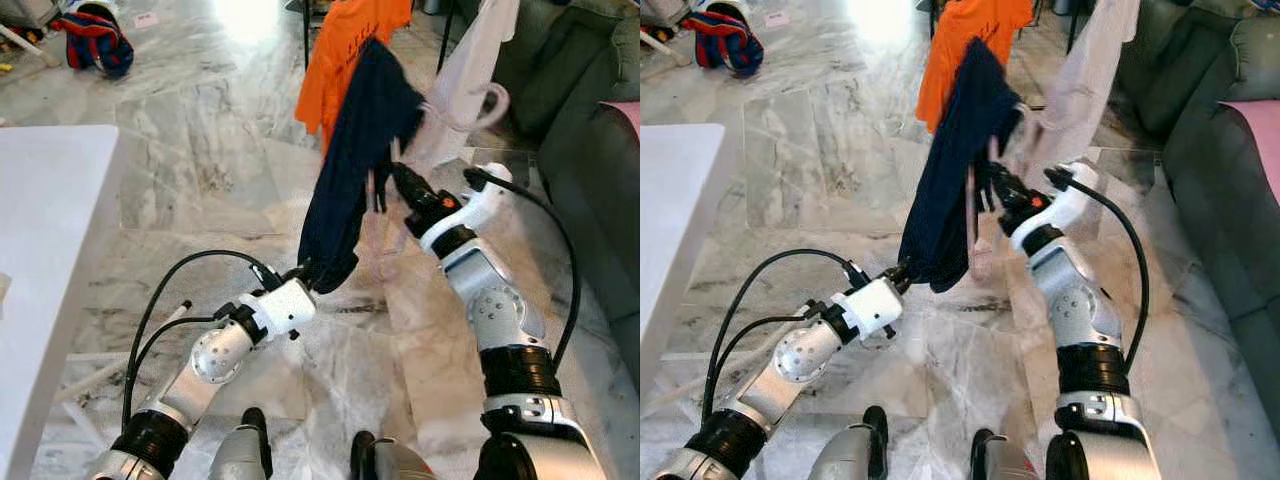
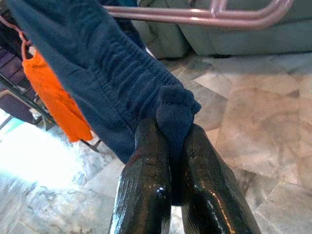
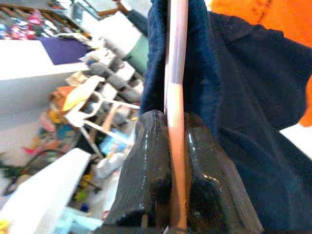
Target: Hang hanger
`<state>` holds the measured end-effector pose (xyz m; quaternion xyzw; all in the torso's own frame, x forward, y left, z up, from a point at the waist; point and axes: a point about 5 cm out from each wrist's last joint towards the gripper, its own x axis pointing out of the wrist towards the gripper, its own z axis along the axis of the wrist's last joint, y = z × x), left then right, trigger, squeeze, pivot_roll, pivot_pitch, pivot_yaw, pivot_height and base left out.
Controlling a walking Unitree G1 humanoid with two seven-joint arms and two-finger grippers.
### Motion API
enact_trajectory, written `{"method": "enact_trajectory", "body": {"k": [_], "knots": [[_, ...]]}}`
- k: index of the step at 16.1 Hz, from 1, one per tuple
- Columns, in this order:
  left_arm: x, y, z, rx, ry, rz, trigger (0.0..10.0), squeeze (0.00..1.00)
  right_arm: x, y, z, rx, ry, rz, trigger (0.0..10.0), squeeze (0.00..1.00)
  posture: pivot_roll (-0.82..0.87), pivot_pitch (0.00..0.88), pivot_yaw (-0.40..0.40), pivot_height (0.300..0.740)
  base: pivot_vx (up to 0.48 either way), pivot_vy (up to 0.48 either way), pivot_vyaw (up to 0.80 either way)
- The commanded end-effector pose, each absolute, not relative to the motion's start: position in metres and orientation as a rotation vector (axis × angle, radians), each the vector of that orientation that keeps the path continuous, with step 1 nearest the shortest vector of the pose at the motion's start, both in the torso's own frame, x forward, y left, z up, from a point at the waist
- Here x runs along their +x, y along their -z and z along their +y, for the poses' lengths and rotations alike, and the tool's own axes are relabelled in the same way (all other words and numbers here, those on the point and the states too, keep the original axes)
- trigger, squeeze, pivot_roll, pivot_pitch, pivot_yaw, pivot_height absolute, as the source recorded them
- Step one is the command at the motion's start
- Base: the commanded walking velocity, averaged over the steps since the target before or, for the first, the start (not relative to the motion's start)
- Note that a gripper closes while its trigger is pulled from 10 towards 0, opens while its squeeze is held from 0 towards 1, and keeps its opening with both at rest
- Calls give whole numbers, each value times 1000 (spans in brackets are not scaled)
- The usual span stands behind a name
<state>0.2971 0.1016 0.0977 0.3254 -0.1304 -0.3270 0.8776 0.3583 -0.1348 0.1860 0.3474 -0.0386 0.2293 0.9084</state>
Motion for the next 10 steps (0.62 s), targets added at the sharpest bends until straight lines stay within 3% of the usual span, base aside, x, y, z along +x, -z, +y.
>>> {"method": "enact_trajectory", "body": {"k": [1, 4, 6, 8, 10], "knots": [[290, -83, 103, 692, 726, -218, 10000, 0, 353, -201, -140, 732, -505, -159, 10000, 0, 45, 266, -20, 740, 0, 0, 0], [286, -84, 93, 653, 776, -234, 10000, 0, 352, -200, -144, 603, -473, -184, 10000, 0, 43, 266, -23, 740, 0, 0, 0], [282, -83, 84, 618, 813, -241, 10000, 0, 353, -197, -140, 276, -432, -224, 10000, 0, 43, 268, -26, 740, 0, 0, 0], [276, -76, 77, 621, 857, -228, 10000, 0, 356, -198, -136, 346, -423, -210, 10000, 0, 41, 268, -31, 740, 0, 0, 0], [282, -85, 76, 639, 783, -285, 10000, 0, 352, -190, -118, 398, -550, -136, 10000, 0, 38, 270, -36, 740, 0, 0, 0]]}}
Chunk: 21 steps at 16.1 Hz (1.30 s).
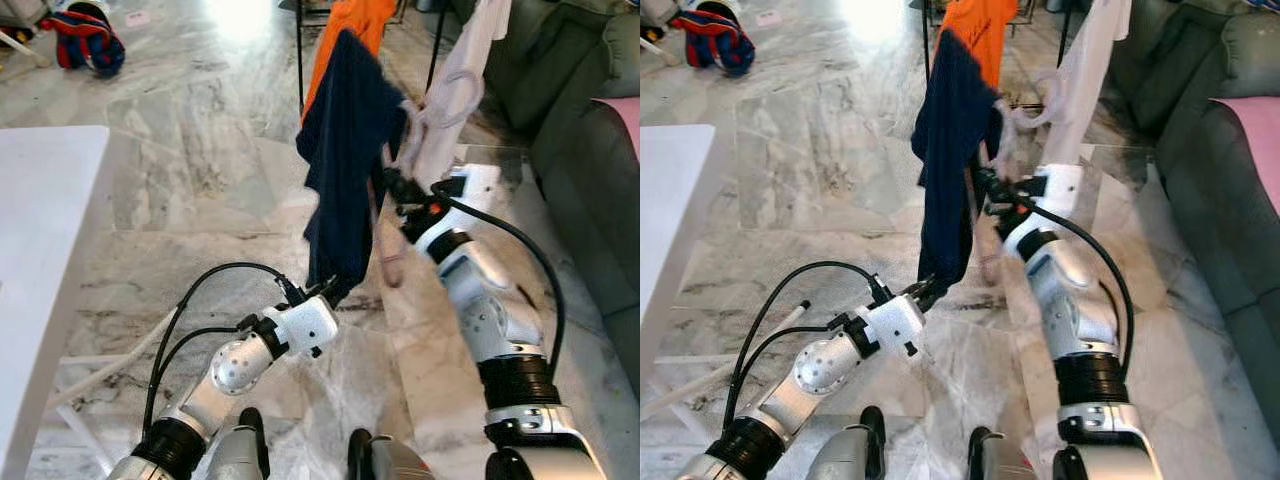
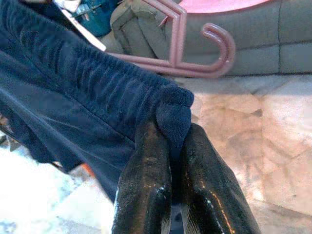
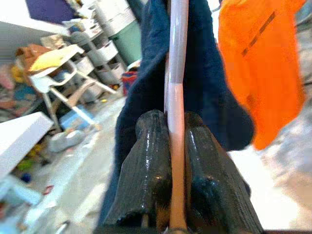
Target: Hang hanger
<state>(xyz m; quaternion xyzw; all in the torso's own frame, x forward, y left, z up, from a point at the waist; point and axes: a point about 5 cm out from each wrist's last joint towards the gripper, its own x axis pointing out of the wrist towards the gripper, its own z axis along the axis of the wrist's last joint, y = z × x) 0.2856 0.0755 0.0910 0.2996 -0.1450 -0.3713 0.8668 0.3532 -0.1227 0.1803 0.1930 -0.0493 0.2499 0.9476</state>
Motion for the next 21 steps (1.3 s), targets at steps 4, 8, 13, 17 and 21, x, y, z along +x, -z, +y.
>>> {"method": "enact_trajectory", "body": {"k": [4, 8, 13, 17, 21], "knots": [[294, -115, 84, 640, 664, -416, 10000, 0, 346, -147, -132, 343, -520, 41, 10000, 0, 43, 276, -45, 740, 0, 0, 0], [280, -104, 76, 601, 767, -386, 10000, 0, 357, -148, -157, 440, -350, 25, 10000, 0, 37, 279, -38, 740, 0, 0, 0], [270, -81, 72, 531, 885, -234, 10000, 843, 365, -169, -173, 267, -294, -131, 10000, 0, 37, 283, -46, 740, 0, 0, 0], [271, -74, 70, 491, 907, -182, 10000, 1000, 360, -174, -160, 219, -378, -188, 10000, 0, 33, 283, -53, 740, 0, 0, 0], [272, -71, 71, 467, 900, -170, 10000, 1000, 352, -169, -146, 115, -462, -218, 10000, 0, 27, 286, -51, 740, 0, 0, 0]]}}
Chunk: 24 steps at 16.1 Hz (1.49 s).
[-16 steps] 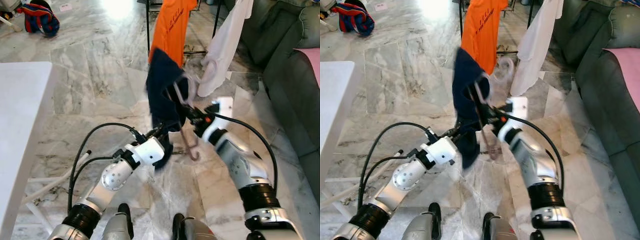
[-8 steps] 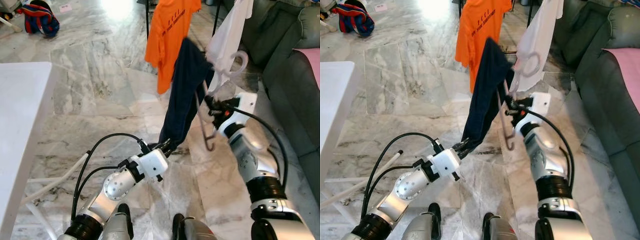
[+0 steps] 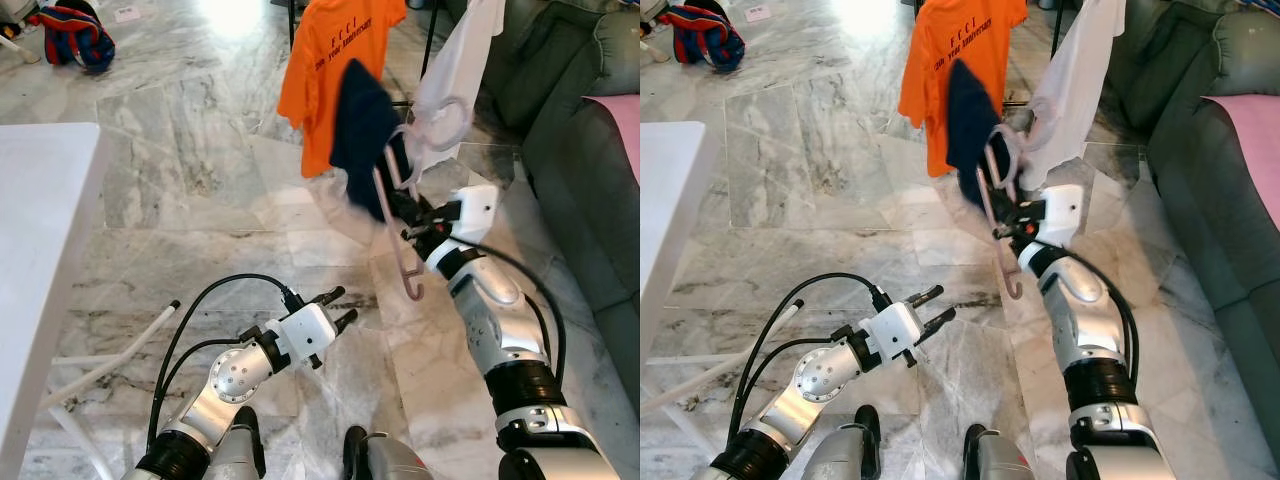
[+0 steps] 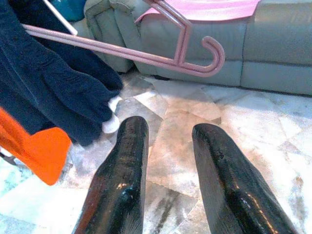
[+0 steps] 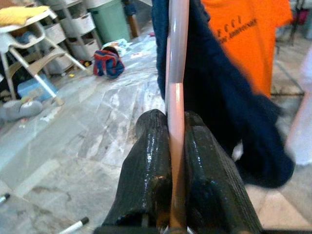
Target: Hang hanger
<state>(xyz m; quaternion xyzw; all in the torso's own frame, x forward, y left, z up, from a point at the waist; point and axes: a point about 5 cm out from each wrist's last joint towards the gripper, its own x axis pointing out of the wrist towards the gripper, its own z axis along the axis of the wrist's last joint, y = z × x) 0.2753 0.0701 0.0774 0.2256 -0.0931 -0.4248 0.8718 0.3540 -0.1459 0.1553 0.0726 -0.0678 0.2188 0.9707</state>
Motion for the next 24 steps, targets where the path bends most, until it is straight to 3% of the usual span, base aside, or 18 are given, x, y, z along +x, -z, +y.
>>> {"method": "enact_trajectory", "body": {"k": [1, 5, 9, 16, 24], "knots": [[272, -72, 71, 468, 898, -173, 10000, 1000, 352, -169, -145, 101, -468, -219, 10000, 0, 28, 286, -50, 740, 0, 0, 0], [288, -93, 101, 528, 775, -256, 10000, 1000, 339, -158, -145, -77, -553, -259, 10000, 0, 37, 292, -44, 740, 0, 0, 0], [300, -118, 127, 622, 717, -327, 10000, 1000, 322, -137, -151, -138, -666, -233, 10000, 0, 44, 294, -41, 740, 0, 0, 0], [323, -165, 167, 795, 626, -419, 10000, 1000, 294, -116, -178, -120, -881, -118, 10000, 0, 42, 292, -34, 740, 0, 0, 0], [320, -150, 170, 986, 847, -334, 10000, 1000, 283, -117, -188, -248, -1147, 17, 10000, 0, 41, 286, -30, 740, 0, 0, 0]]}}
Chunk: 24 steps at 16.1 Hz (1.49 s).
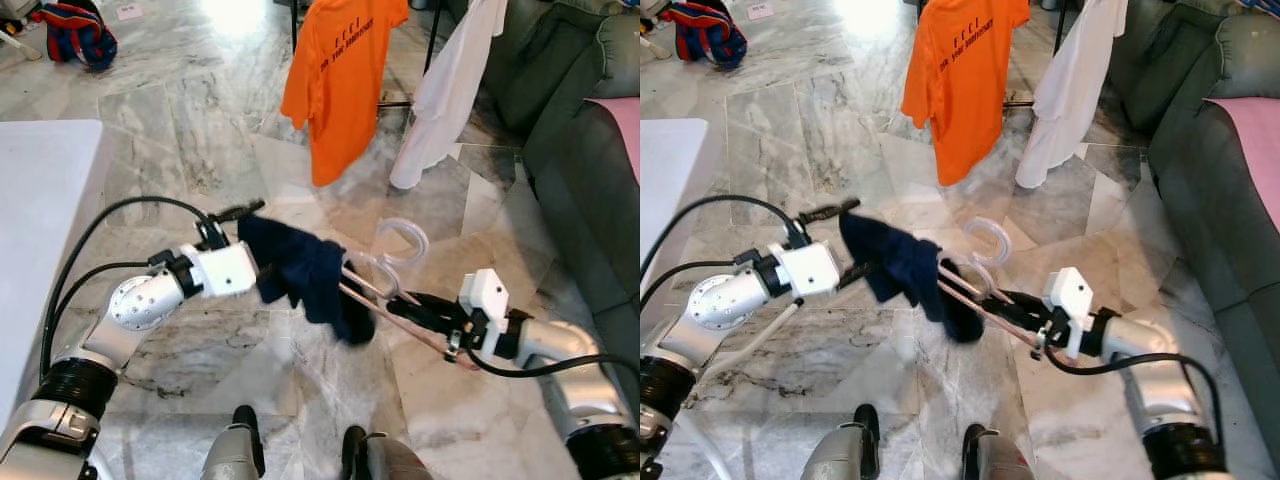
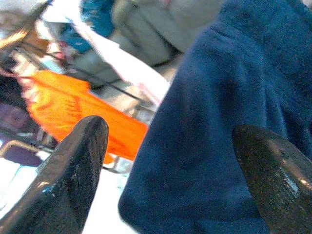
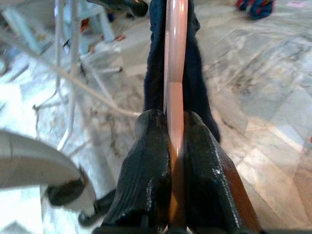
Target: Hang hanger
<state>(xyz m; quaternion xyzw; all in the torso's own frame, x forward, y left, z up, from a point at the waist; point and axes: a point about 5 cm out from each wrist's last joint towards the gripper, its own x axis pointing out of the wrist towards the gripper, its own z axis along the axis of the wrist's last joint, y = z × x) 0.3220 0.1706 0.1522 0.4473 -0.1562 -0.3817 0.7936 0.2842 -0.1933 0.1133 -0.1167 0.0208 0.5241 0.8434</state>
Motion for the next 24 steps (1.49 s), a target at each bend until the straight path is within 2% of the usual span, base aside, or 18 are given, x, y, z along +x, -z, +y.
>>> {"method": "enact_trajectory", "body": {"k": [1, 8, 9, 10, 11, 12, 13, 14, 24], "knots": [[320, -147, 171, 1004, 885, -303, 10000, 1000, 283, -120, -190, -301, -1177, 29, 10000, 0, 41, 286, -29, 740, 0, 0, 0], [325, -128, 171, 1054, 1039, -113, 10000, 1000, 296, -138, -193, -602, -1271, 15, 10000, 0, 35, 284, -27, 740, 0, 0, 0], [324, -125, 171, 1051, 1075, -73, 10000, 373, 297, -139, -192, -628, -1274, 8, 10000, 0, 35, 283, -28, 740, 0, 0, 0], [324, -123, 171, 1051, 1098, -47, 10000, 0, 298, -140, -191, -659, -1275, -2, 10000, 0, 36, 283, -27, 740, 0, 0, 0], [324, -122, 172, 1055, 1111, -30, 10000, 0, 299, -140, -190, -676, -1275, -9, 10000, 0, 36, 282, -27, 740, 0, 0, 0], [325, -121, 174, 1061, 1132, 4, 7294, 0, 302, -141, -188, -706, -1262, -33, 10000, 0, 37, 280, -26, 740, 0, 0, 0], [326, -122, 175, 1060, 1137, 13, 1176, 0, 303, -141, -187, -716, -1255, -44, 10000, 0, 38, 280, -25, 740, 0, 0, 0], [328, -123, 175, 1047, 1139, 20, 0, 0, 304, -141, -185, -736, -1250, -52, 10000, 0, 39, 279, -23, 740, 0, 0, 0], [332, -124, 165, 1037, 1195, 51, 0, 0, 305, -129, -179, -756, -1235, -70, 10000, 0, 39, 284, -13, 740, 0, 0, 0]]}}
